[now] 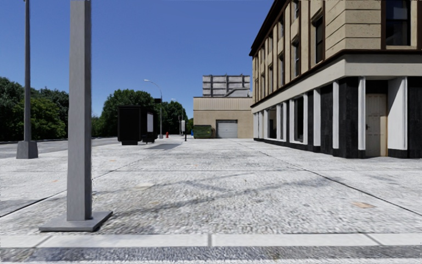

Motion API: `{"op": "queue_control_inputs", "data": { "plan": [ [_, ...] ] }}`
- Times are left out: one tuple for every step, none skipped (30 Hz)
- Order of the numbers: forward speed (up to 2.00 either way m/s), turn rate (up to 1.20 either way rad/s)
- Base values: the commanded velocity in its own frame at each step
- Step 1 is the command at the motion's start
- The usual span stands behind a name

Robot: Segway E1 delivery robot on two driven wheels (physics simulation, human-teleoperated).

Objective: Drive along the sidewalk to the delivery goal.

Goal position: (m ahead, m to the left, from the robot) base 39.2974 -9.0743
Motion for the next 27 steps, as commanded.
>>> {"op": "queue_control_inputs", "data": {
  "plan": [
    [2.0, 0.0],
    [2.0, 0.0],
    [2.0, 0.0],
    [2.0, 0.0],
    [2.0, 0.0],
    [2.0, 0.0],
    [2.0, 0.0],
    [2.0, 0.0],
    [2.0, 0.0],
    [2.0, 0.0],
    [2.0, 0.0],
    [2.0, 0.0],
    [2.0, 0.0],
    [2.0, 0.0],
    [2.0, 0.0],
    [2.0, 0.0],
    [2.0, 0.0],
    [2.0, 0.0],
    [2.0, 0.0],
    [2.0, 0.0],
    [2.0, 0.0],
    [2.0, 0.0],
    [2.0, 0.0],
    [2.0, 0.0],
    [2.0, 0.0],
    [2.0, 0.0],
    [2.0, 0.0]
  ]
}}
